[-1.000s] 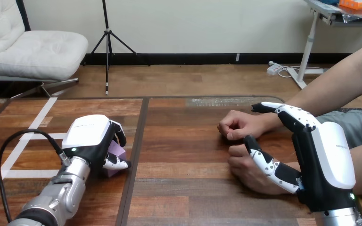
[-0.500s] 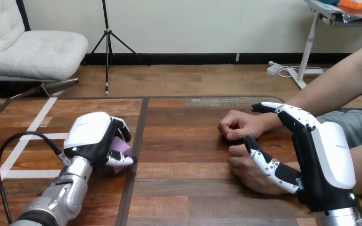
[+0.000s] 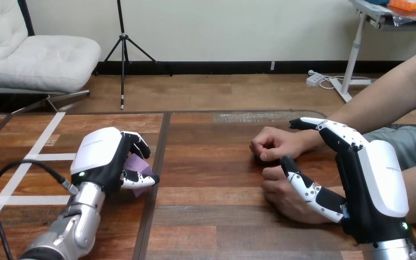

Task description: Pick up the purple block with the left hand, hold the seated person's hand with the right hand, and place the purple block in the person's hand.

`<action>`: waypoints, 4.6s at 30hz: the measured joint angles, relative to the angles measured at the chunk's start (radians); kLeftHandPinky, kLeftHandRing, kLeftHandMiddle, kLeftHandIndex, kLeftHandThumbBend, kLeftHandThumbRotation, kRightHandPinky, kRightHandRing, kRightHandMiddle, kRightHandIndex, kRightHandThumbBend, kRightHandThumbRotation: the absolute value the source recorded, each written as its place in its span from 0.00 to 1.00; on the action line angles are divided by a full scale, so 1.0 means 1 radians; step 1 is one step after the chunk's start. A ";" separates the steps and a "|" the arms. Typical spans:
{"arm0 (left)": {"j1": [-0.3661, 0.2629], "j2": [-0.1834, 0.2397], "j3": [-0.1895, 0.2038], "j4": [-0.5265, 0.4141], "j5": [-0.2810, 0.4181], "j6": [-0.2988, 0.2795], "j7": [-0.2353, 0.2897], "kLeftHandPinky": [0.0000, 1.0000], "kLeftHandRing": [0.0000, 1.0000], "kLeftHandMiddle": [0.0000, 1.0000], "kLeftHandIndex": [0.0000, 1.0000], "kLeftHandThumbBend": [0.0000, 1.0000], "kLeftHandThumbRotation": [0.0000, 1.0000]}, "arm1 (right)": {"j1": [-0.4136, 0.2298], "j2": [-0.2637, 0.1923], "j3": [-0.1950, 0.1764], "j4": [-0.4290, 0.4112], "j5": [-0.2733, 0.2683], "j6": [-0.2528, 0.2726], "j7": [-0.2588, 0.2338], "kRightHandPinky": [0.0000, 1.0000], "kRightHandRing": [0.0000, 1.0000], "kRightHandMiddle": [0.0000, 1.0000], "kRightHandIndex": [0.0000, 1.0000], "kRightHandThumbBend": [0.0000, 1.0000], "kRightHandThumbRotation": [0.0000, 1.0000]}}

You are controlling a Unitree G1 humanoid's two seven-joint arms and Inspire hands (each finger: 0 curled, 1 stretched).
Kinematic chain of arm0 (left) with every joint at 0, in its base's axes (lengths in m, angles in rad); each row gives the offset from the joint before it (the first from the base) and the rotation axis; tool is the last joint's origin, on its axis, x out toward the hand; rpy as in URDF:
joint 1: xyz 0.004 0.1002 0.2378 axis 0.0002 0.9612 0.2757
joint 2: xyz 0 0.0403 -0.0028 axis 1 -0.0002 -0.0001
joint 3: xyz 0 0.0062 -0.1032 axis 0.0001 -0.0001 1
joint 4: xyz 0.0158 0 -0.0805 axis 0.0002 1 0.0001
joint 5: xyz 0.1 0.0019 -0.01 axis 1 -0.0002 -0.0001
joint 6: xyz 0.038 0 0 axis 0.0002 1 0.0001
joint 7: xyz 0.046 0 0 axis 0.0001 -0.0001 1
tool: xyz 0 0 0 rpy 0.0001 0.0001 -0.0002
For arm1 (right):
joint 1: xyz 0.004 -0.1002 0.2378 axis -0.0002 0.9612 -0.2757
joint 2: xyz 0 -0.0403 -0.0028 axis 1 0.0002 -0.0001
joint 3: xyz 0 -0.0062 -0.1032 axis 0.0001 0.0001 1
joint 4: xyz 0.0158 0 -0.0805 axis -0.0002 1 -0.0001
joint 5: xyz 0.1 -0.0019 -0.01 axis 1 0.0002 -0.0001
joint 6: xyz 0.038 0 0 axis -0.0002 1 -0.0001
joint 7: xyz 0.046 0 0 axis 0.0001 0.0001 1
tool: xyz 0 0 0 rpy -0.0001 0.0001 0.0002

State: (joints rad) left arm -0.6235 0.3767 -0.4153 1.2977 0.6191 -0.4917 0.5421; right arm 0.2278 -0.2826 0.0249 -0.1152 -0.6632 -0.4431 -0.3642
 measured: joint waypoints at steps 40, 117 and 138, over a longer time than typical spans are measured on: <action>0.039 -0.026 0.064 0.000 -0.074 -0.142 0.041 0.43 0.47 0.53 0.54 0.62 0.00 | 0.002 -0.002 -0.009 -0.031 0.000 0.052 0.058 0.78 0.79 0.78 0.77 0.43 0.35; 0.035 -0.121 0.160 -0.012 -0.124 -0.285 0.051 0.39 0.45 0.51 0.52 0.63 0.00 | -0.095 -0.342 -0.058 -0.183 -0.217 0.588 0.804 0.82 0.82 0.83 0.81 0.89 0.07; 0.033 -0.121 0.161 -0.017 -0.123 -0.300 0.051 0.39 0.45 0.51 0.52 0.63 0.00 | -0.269 -0.393 0.073 -0.032 -0.326 0.603 0.916 0.84 0.82 0.83 0.81 0.85 0.11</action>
State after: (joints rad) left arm -0.5907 0.2555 -0.2543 1.2810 0.4956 -0.7922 0.5935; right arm -0.0415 -0.6753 0.0980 -0.1473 -0.9893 0.1597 0.5521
